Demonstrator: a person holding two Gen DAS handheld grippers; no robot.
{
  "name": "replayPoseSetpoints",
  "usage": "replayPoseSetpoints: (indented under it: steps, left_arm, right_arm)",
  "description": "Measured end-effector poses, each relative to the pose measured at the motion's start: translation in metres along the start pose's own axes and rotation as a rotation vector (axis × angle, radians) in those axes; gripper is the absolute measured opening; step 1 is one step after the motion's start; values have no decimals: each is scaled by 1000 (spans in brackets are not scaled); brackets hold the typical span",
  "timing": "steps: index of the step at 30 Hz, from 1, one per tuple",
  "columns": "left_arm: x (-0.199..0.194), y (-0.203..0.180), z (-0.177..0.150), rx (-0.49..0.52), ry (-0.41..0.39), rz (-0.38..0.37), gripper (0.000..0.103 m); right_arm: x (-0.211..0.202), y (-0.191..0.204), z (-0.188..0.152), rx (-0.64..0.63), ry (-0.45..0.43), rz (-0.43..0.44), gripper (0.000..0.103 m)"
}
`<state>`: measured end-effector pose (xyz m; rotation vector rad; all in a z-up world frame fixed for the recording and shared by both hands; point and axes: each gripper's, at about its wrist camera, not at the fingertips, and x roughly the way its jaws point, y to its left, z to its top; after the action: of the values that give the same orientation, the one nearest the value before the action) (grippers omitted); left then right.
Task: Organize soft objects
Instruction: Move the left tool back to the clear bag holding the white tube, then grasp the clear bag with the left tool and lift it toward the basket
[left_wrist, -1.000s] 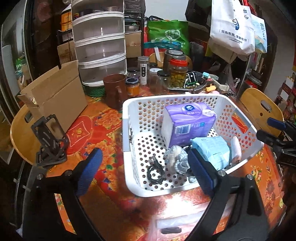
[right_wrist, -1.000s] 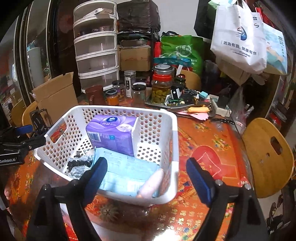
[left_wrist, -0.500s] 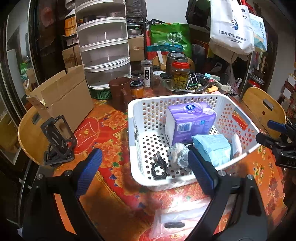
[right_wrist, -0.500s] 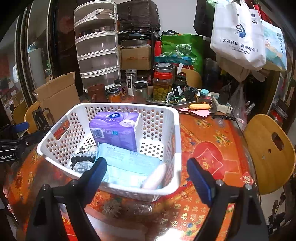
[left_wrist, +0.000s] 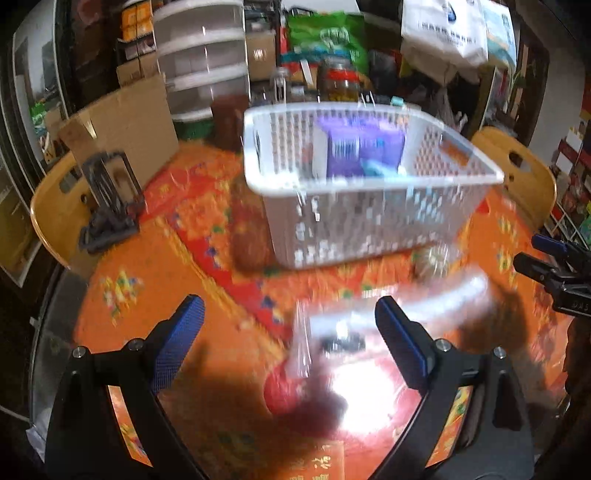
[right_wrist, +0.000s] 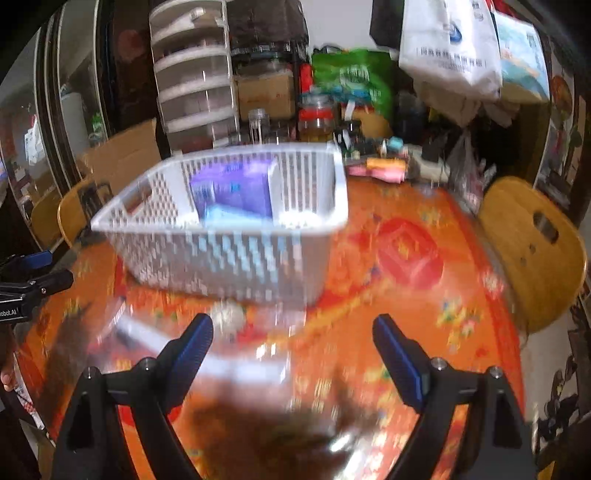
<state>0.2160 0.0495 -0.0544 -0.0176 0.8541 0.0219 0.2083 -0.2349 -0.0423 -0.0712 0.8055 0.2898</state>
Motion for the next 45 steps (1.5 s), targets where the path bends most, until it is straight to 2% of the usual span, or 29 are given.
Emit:
replayPoseSetpoints:
  steps: [5,9,15,23,25,26,29,31,32,33,34,40,45]
  left_arm:
    - [42,4,-28,-41,105,-36,92]
    - [64,5,-39,-60,149,-72,92]
    - [77,-4,-47,-32,156,-57,92]
    - [82,-12,-41,-1,148,-58,95]
    - [82,-14,-41,2,141,-52,95]
    - [82,-16,-40,7,137,-47,94]
    - [77,-23,-40,18,118,-57,74]
    - [73,-28,-39,25,110,-68,52]
    - [71,-31,-39,28,108,-66,48]
    - [70,-32,-38,26,107,-72,39]
    - [68,-33,-38,21,103,-77,27]
    - [66,-26,-40,-16,77,-98,12]
    - [58,-24,-43,-10,41,-107,7]
  right_arm:
    - [19,-5,-29,48,58,46,88]
    - [35,3,-43,26,109,73,88]
    - [48,11,-49,10,135,87,79]
    - [64,17,-49,-12,161,91,66]
    - [65,21,-49,-22,159,102,57]
    - [65,22,-49,-28,158,95,55]
    - [65,26,-49,-59,161,72,46]
    - [65,27,-50,-71,160,60,37]
    - [64,27,-51,-71,159,61,33]
    - [63,26,-52,-67,157,61,26]
    - [62,24,-52,-63,154,58,23]
    - [56,23,-58,-65,145,63,10]
    - [47,23,-62,-65,108,70,5]
